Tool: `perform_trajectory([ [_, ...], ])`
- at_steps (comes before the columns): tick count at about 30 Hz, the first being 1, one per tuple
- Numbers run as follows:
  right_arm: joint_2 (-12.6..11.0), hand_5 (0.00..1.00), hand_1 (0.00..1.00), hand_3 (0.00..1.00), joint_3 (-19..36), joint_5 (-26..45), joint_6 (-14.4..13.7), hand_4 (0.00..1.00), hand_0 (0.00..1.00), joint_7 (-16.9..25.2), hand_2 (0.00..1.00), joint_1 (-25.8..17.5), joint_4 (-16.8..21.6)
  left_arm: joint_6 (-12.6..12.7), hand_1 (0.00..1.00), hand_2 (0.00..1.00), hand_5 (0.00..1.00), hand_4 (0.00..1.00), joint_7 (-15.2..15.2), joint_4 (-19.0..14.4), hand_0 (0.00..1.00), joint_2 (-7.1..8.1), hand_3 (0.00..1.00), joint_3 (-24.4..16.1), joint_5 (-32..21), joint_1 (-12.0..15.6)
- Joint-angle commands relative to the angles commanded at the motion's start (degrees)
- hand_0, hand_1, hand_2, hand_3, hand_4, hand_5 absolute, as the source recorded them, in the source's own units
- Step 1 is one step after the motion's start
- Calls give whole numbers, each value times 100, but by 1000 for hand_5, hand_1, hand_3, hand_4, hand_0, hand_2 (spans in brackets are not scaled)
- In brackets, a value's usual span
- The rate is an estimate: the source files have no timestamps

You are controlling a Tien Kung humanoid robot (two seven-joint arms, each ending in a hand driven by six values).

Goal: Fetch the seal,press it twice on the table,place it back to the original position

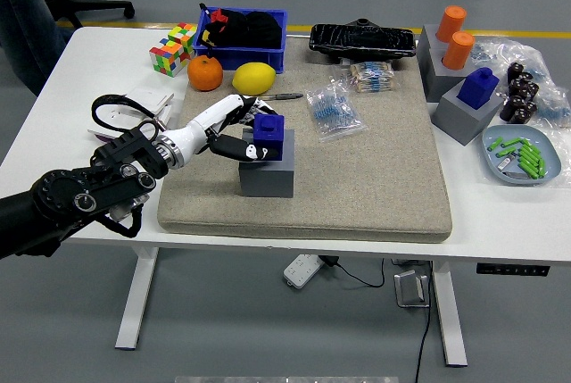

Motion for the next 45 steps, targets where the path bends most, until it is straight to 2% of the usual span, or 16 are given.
perform_trajectory([
  [1, 1, 514, 684, 617, 0, 2, 0, 717, 734, 0, 652, 1, -1, 3, 659, 559, 2, 899, -7, 1, 745, 1, 612, 0, -2, 0],
  [6, 2, 514, 684, 617, -7, 7, 1, 717, 734, -1, 652, 0, -2, 20, 659, 559, 2, 899, -25, 7, 745, -1, 612, -4, -15, 6],
  [7, -1, 514, 684, 617, -13, 10, 1, 717, 734, -1, 652, -1, 0, 20, 692, 604, 2, 916, -21, 6, 763, -2, 652, -6, -15, 8],
  [42, 17, 511, 683, 618, 6, 10, 9, 717, 732, 0, 652, -20, 0, 61, 701, 607, 16, 931, -26, 19, 765, 37, 660, -176, 19, 3],
  [43, 21, 510, 683, 617, 8, 11, 7, 717, 731, 1, 652, -19, 0, 40, 849, 806, 225, 998, 11, 36, 850, 37, 839, -197, 21, 8],
  [45, 25, 510, 683, 617, 9, 12, 9, 717, 731, 2, 652, -18, 2, -13, 849, 806, 225, 998, 75, 68, 850, 38, 839, -222, 30, 15],
])
